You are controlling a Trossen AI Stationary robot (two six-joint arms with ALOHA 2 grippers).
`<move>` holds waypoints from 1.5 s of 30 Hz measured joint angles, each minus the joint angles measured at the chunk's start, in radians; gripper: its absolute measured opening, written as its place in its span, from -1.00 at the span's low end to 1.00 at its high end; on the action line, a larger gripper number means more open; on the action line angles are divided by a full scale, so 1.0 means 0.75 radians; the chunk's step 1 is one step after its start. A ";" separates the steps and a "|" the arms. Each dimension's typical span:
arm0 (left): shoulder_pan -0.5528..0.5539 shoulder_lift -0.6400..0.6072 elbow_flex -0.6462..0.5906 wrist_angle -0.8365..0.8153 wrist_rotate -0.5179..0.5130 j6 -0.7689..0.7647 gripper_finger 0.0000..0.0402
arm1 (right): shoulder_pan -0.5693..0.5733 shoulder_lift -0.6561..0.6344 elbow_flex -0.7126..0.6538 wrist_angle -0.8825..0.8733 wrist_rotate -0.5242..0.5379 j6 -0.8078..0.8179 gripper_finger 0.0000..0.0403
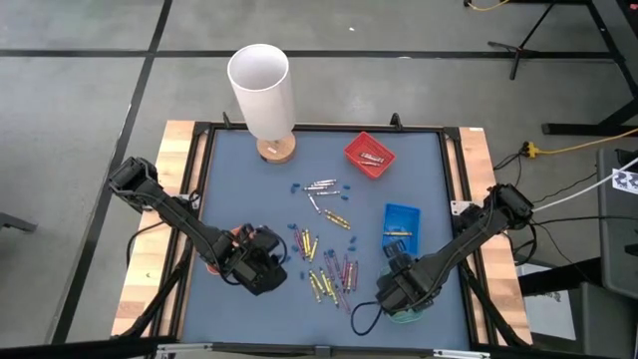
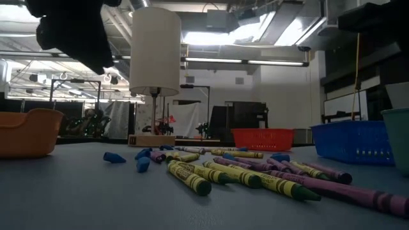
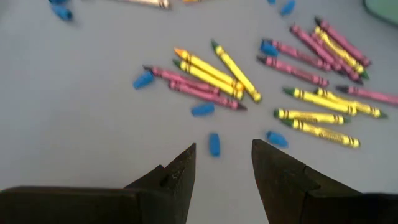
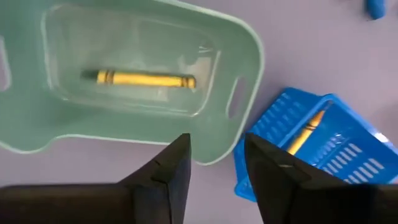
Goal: Sort crayons
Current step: Put the yellow crayon into the blue bin
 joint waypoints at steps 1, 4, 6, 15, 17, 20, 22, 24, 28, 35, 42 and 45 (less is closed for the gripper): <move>0.000 0.000 0.000 0.000 -0.029 0.000 -0.30 | 0.000 0.000 0.000 -0.001 0.012 -0.003 -0.25; 0.000 0.000 0.000 0.001 -0.105 0.007 -0.30 | 0.000 0.000 0.000 -0.001 0.046 -0.004 -0.25; 0.000 0.000 0.000 0.012 -0.149 0.057 -0.30 | 0.000 0.000 0.000 -0.004 0.061 -0.004 -0.25; 0.096 0.000 0.000 0.270 -0.278 0.435 -0.30 | -0.016 -0.040 0.078 -0.264 0.315 0.074 -0.25; 0.153 0.000 0.000 0.333 -0.228 0.529 -0.30 | -0.021 -0.090 0.067 -0.241 0.462 0.076 -0.25; 0.262 0.000 0.000 0.401 -0.092 0.665 -0.30 | -0.053 -0.180 0.022 -0.156 0.566 0.075 -0.25; 0.342 0.000 0.000 0.424 0.045 0.756 -0.30 | -0.090 -0.260 -0.029 -0.066 0.591 0.071 -0.25; 0.417 0.000 0.000 0.432 0.178 0.847 -0.30 | -0.149 -0.345 -0.100 0.058 0.594 0.019 -0.25; 0.546 0.000 0.000 0.457 0.356 1.030 -0.30 | -0.318 -0.472 -0.267 0.438 0.583 -0.150 -0.25; 0.681 0.000 0.000 0.481 0.480 1.268 -0.30 | -0.687 -0.513 -0.519 1.101 0.360 -0.239 -0.25; 0.705 0.000 0.000 0.465 0.494 1.384 -0.30 | -0.933 -0.437 -0.654 1.435 0.108 -0.226 -0.25; 0.705 0.000 0.000 0.459 0.493 1.395 -0.30 | -0.978 -0.375 -0.663 1.496 0.030 -0.207 -0.25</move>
